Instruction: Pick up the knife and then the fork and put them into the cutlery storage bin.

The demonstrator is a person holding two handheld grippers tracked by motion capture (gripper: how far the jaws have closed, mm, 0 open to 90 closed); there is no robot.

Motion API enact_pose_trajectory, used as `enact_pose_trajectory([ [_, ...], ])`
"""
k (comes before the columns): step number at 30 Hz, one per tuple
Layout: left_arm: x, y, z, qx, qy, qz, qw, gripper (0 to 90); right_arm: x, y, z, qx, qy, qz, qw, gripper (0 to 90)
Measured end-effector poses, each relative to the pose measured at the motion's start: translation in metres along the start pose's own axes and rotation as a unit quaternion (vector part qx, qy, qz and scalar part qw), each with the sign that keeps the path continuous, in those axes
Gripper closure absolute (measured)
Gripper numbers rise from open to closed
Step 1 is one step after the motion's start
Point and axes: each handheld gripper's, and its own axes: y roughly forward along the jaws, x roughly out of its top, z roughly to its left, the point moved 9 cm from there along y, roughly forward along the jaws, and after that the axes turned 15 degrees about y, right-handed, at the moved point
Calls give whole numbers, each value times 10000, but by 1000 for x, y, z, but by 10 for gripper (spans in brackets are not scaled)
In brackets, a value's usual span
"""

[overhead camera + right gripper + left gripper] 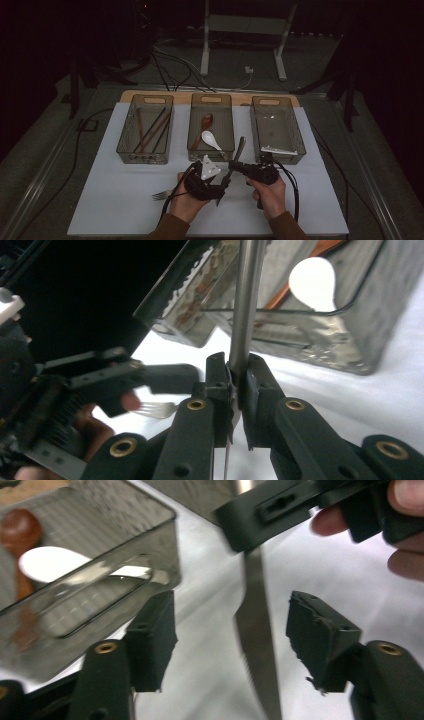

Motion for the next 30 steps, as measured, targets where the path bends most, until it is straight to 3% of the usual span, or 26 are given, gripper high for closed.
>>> enact_pose_trajectory([
  [8, -16, -25, 30, 312, -252, -112, 9991, 186, 15, -17, -14, -200, 7, -144, 9997, 831],
  [21, -31, -63, 62, 505, -644, -492, 9954, 34, 39, -37, -35, -458, 69, -262, 9986, 831],
  [30, -44, -78, 73, 679, -792, -522, 9932, 23, 60, -52, -48, -622, 141, -347, 9974, 832],
])
